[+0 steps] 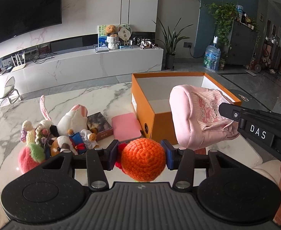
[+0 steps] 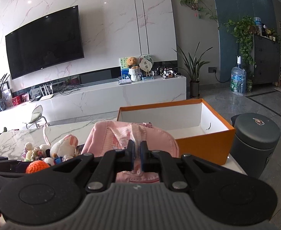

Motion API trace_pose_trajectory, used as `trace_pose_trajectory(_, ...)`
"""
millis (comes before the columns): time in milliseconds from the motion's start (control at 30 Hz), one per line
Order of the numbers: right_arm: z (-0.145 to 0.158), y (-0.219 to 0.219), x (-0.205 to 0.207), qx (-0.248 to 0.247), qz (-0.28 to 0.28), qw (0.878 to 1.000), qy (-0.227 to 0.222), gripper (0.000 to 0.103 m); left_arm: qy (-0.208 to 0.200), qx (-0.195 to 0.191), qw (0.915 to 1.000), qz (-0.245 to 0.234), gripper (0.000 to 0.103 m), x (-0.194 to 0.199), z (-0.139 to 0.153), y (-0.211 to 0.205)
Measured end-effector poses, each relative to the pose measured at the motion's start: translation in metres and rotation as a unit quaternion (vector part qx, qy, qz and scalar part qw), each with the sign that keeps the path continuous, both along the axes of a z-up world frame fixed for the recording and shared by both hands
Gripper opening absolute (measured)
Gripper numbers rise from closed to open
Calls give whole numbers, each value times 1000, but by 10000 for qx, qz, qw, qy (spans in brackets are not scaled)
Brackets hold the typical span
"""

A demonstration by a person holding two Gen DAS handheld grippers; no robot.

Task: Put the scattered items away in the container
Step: 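Carry the orange ball and pink backpack with both tools over the orange box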

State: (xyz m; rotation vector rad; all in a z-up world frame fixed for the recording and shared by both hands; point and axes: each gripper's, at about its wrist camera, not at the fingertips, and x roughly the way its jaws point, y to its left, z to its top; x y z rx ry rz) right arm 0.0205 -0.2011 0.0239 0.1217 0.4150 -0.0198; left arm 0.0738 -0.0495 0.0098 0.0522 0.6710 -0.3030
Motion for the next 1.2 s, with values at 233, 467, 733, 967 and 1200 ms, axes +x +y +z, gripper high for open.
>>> trace_pose_trajectory(233,22,-31,25,-92,-205,9994,-271,6,-153,-120,9994,-274,55,34,14,-30)
trace_pose_trajectory(467,34,-61,64,-146,-369,9981,-478,7,-243,-221,9986,-421,55,79,21,-60)
trace_pose_trajectory(733,26,-85,128,-68,-399,9985,-374,6,-129,-208,9984,-519,55,134,12,-84)
trace_pose_trajectory(967,-7,-100,196,-131,-210,9992,304,6,145,-73,9963,-840,55,177,-11,-104)
trace_pose_trajectory(1200,-45,-118,243,28,-133,9921,1248,7,543,49,9939,-959,55,214,-37,-121)
